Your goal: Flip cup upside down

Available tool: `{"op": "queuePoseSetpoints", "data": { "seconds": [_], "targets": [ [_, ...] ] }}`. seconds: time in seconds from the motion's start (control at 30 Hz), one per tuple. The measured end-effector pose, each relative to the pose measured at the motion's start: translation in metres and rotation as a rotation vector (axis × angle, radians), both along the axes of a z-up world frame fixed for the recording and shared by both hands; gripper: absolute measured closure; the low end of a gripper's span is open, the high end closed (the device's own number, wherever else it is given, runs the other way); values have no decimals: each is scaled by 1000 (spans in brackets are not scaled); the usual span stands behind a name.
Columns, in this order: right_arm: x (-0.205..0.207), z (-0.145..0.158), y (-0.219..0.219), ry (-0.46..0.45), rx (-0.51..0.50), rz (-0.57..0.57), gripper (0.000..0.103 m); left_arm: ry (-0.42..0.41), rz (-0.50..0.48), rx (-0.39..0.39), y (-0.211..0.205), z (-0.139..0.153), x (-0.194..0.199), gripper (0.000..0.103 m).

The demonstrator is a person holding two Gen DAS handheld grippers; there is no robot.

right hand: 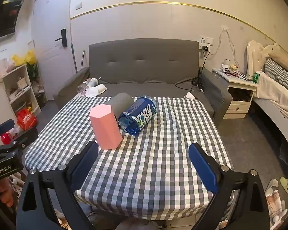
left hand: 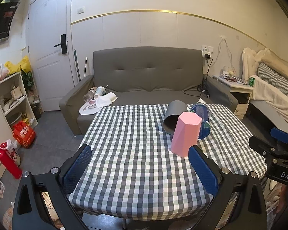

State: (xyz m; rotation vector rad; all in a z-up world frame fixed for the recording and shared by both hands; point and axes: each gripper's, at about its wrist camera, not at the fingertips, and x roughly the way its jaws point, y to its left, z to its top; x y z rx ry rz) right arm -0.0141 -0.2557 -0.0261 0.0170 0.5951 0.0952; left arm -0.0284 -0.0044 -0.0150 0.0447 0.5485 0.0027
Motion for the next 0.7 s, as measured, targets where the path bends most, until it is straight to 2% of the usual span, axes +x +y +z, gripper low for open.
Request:
{"op": "queuePoseSetpoints", "data": {
  "seconds": [0.2,0.7],
  "targets": [
    [-1,2,-1,-11,5,-1,1,3,7,2,0,1,1,0],
    [-5,5,-3,-18,0,-2,0,15,10,10,-1,0,0,0]
  ]
}}
